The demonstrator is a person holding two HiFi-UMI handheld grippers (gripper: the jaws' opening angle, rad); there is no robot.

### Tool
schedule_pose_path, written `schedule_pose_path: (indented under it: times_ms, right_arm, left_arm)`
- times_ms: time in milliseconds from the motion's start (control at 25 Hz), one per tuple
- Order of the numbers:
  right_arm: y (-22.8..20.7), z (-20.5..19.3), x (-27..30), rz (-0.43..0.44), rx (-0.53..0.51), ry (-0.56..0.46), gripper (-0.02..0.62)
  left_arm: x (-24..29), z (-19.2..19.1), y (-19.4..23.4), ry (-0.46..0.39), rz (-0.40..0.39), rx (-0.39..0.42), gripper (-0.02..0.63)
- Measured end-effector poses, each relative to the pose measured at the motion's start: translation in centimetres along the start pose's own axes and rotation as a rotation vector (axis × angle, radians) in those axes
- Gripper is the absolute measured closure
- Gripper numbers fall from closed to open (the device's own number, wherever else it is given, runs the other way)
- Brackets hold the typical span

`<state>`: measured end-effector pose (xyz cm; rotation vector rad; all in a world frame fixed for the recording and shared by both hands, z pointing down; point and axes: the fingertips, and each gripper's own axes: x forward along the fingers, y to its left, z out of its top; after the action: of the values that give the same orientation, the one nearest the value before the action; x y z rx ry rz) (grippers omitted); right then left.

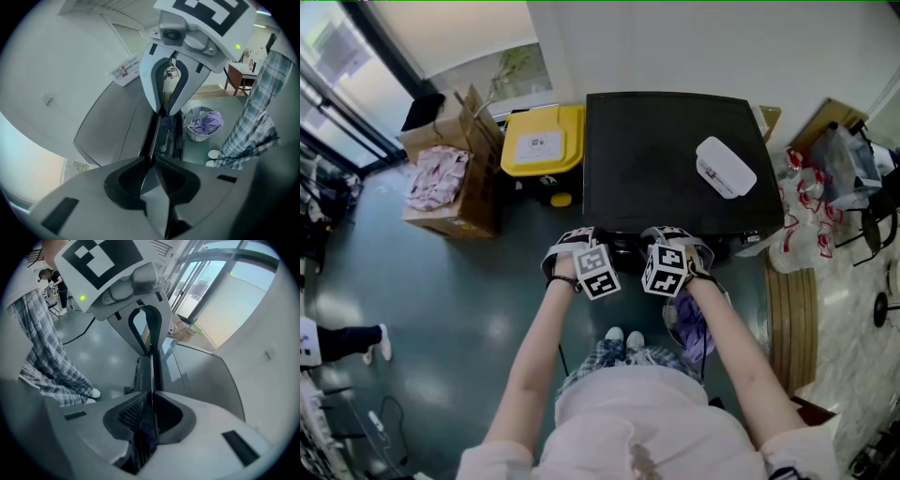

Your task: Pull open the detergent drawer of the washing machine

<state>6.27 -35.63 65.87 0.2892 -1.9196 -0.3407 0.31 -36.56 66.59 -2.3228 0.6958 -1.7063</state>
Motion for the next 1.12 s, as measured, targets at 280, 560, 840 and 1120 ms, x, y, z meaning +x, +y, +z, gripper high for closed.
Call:
schedule_pose_path:
  times_ms: [280,560,840,1120]
  right_arm:
    - [0.0,-0.2,0.2,0.026,0.007,0.013,0.532]
    - [1.1,0.2,-0.4,0.052,0.02,-0.003,0.535]
    - [2.8,0.4,-1.1,0.061,0.035,-0.002,0.537]
    - [4.8,0.1,-1.9,0.059,0.054,0.002,0.538]
  left_arm:
    - [-0.2,-0.1,0.0,-0.01,0.012,0.062,0.531]
    - [-0.8,-0.3,-1.1,-0.021,-0.014,0.061,0.534]
    - [-1.7,-0.5,-2.6,-0.037,-0.032,0.059,0.535]
    - [-2.8,-0.5,-4.6,-0.057,-0.043,0.061,0.538]
